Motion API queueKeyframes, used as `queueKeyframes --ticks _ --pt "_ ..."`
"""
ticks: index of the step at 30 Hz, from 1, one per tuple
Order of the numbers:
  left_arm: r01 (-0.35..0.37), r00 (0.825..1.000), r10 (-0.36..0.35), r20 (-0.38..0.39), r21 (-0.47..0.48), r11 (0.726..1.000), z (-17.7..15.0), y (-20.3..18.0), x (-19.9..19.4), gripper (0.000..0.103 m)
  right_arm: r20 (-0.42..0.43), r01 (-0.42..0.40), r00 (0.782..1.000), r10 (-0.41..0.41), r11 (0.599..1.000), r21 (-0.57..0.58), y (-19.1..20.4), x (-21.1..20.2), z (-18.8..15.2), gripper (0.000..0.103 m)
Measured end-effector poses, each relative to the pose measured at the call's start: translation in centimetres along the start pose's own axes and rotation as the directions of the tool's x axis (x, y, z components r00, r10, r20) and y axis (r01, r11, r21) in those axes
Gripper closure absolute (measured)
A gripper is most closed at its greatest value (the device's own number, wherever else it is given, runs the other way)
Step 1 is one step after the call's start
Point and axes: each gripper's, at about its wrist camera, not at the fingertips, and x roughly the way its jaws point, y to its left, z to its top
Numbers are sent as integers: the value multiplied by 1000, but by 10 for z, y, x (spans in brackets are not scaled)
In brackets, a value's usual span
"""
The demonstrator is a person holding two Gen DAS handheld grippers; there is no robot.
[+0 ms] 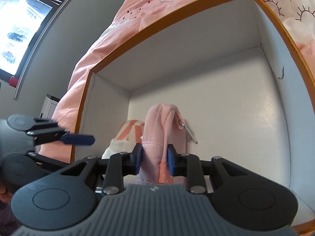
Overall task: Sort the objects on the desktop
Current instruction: 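Open the left gripper to release the striped plush while right holds the pouch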
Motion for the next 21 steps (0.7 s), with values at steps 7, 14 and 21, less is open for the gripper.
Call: queueKeyframes --ticks 7,14,21 --pt "107 990 -103 -100 26 994 17 6 24 41 -1 -8 1000 8 1000 5 -2 0 -2 74" --pt "162 981 -161 -111 -1 987 18 13 45 32 4 -13 1000 13 1000 19 -5 1 -2 74" --pt "167 972 -180 -150 -95 981 24 19 27 53 -4 -54 999 54 998 29 -4 3 -2 74"
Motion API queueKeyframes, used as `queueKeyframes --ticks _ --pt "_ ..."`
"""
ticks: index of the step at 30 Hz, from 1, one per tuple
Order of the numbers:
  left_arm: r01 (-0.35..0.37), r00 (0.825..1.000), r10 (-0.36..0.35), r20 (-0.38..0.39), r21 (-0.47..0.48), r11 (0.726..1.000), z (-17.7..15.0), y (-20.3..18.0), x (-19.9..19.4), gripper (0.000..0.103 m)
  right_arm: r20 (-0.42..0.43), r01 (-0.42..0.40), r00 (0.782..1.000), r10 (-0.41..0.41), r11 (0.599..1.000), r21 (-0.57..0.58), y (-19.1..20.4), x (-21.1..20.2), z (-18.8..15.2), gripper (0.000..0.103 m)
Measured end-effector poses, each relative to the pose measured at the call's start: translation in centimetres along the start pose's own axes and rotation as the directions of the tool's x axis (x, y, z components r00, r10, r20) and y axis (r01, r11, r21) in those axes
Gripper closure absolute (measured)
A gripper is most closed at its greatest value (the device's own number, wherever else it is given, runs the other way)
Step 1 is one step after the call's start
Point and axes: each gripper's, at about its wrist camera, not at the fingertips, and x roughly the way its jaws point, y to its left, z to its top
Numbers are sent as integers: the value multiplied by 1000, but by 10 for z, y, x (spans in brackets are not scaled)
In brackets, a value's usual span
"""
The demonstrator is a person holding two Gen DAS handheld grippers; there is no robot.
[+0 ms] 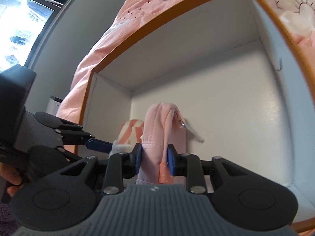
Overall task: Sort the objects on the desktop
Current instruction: 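Open the left gripper to release the striped plush while right holds the pouch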
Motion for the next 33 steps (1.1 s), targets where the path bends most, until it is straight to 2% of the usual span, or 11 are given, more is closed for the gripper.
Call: queueKeyframes --ticks 3,6,8,14,16,20,23,24,28,32,33 --pt "-22 1000 21 -22 -26 999 1 2 -10 57 -21 -61 998 62 997 35 -2 7 2 75" --pt "-19 999 17 -35 -62 998 1 5 -16 67 -43 -101 994 104 993 62 -2 17 3 76" --pt "-12 999 10 -34 -68 998 1 9 -17 67 -51 -120 991 124 989 84 -2 25 3 76" --pt "45 999 -43 32 -77 996 -2 22 -10 57 -34 -91 995 93 994 61 4 25 0 76" --pt "34 998 -28 63 -95 995 4 15 -7 57 -26 -65 997 66 997 40 6 20 -2 76" --pt "84 993 -66 100 -189 978 1 36 4 57 -22 -35 999 35 999 12 6 14 -5 76" --pt "165 977 -129 169 -219 962 -13 54 0 57 -25 -48 998 49 998 29 5 16 -5 76" --pt "193 970 -148 193 -246 950 -7 43 -9 59 -25 -58 998 58 998 31 6 18 -5 76" --pt "301 934 -225 276 -275 913 -25 57 -23 61 -36 -69 997 68 998 -15 22 26 -5 76" --pt "342 900 -231 369 -270 900 -43 58 -47 61 -46 -51 998 48 996 -67 38 36 -7 76" --pt "344 895 -227 385 -269 899 -50 58 -69 61 -46 -45 998 41 996 -74 40 40 -7 76"
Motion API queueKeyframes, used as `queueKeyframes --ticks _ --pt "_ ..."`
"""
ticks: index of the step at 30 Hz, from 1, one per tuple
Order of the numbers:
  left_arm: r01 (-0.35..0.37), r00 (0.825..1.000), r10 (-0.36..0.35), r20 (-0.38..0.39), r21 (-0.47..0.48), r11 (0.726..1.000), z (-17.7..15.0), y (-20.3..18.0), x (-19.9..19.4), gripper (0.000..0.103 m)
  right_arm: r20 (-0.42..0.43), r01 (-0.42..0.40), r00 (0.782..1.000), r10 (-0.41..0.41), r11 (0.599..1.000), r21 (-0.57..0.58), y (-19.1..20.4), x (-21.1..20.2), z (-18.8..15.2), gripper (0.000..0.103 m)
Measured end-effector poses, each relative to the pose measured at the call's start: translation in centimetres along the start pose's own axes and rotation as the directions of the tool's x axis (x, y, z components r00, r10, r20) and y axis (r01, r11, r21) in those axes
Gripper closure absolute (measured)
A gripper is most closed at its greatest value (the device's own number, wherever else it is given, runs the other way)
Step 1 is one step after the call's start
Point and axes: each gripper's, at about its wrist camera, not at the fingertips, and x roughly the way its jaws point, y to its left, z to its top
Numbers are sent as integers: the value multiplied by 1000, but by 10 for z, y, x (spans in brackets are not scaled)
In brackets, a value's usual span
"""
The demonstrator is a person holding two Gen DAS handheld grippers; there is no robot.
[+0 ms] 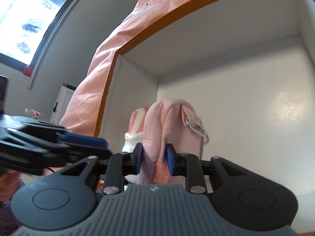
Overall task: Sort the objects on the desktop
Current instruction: 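Open the left gripper to release the striped plush while right holds the pouch, then open the right gripper to release the pink pouch in the box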
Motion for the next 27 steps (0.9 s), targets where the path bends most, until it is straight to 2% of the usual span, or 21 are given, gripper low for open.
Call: queueKeyframes --ticks 1,4,5,6,8,11,16,21,26,27 --pt "1 1000 -1 14 -1 1000 -2 7 -3 61 1 9 1000 -9 1000 -8 2 4 0 76" --pt "-44 997 44 59 4 999 3 -9 6 61 7 53 999 -53 997 -58 13 9 -1 76" --pt "-65 995 64 78 4 998 0 -27 2 61 12 69 998 -68 995 -78 16 8 -2 76" --pt "-78 993 77 94 1 997 -13 -27 -9 60 21 86 996 -84 991 -100 19 6 -3 73" --pt "-64 991 65 116 -11 998 -16 -14 -1 59 40 115 993 -111 986 -125 22 -1 -6 71" --pt "-36 987 42 155 -44 998 -26 -8 -17 57 64 161 986 -152 973 -165 28 -6 -10 64" --pt "-40 971 55 234 -67 997 -41 -1 -26 54 98 193 979 -178 965 -179 33 -14 -16 60" --pt "-41 958 54 282 -54 998 -64 1 -36 54 142 216 971 -191 958 -190 38 -28 -22 60" --pt "-17 956 24 291 -27 999 -77 4 -43 53 157 211 970 -183 959 -188 40 -37 -25 61" --pt "-13 957 21 288 -28 1000 -79 4 -43 52 157 214 970 -186 959 -186 40 -37 -26 64"
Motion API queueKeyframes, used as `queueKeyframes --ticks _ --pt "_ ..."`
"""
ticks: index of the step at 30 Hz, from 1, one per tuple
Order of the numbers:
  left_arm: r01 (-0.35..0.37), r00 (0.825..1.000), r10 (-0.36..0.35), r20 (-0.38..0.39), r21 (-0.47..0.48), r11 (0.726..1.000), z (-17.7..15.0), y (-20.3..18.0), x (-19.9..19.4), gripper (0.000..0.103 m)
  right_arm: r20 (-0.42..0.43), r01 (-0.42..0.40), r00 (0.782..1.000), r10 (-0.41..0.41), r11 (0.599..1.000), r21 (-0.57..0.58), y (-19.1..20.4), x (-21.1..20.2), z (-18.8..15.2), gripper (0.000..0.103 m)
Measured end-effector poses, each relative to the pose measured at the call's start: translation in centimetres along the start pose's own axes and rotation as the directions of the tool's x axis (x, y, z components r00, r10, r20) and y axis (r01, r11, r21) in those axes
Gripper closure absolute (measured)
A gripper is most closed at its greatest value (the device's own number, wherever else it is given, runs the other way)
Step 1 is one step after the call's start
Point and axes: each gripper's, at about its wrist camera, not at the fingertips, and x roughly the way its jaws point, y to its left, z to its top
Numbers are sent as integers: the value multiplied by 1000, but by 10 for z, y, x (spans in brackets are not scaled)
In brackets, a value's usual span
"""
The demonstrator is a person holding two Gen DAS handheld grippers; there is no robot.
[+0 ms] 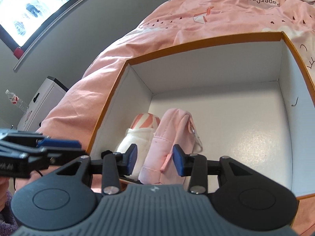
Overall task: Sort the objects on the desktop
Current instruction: 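Open the right gripper to release the pink pouch in the box, then grasp the brown teddy bear with left gripper while right grasps the pink card sleeve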
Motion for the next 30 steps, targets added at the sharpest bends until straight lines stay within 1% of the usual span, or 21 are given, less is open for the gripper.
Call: queueKeyframes --ticks 1,3,4,7,11,13,16,24,27,28,30 --pt "1 1000 -1 -5 0 1000 -1 0 0 52 -2 2 1000 -2 1000 0 0 1 0 69" --pt "-1 1000 1 -7 -7 1000 -1 2 2 52 -20 -2 1000 3 1000 10 -1 6 -1 70" --pt "0 1000 0 -7 -11 1000 -2 2 2 52 -33 -9 999 10 1000 20 -2 10 -1 73" --pt "5 1000 -5 -1 -19 1000 -2 4 0 52 -64 -44 997 46 998 43 -2 19 -3 75" --pt "8 1000 -8 1 -18 1000 -2 4 -1 52 -81 -47 995 50 998 32 3 26 -2 76" --pt "0 1000 0 -7 -4 1000 -3 3 -1 52 -80 -44 996 47 998 33 3 24 -2 74" --pt "-6 1000 6 -24 30 1000 -5 -1 1 51 -61 -22 998 23 1000 9 5 16 -4 68" --pt "13 998 -8 -56 89 996 -17 -13 -1 43 -14 23 1000 -24 998 -56 12 3 -5 68" --pt "38 996 -30 -90 80 996 -21 -13 1 38 27 43 999 -41 996 -82 15 -12 -6 68" --pt "43 995 -36 -98 65 997 -21 -12 2 36 44 46 998 -43 995 -91 15 -19 -7 68" --pt "46 992 -42 -121 33 998 -23 -10 7 35 81 50 996 -42 994 -101 15 -34 -10 68"
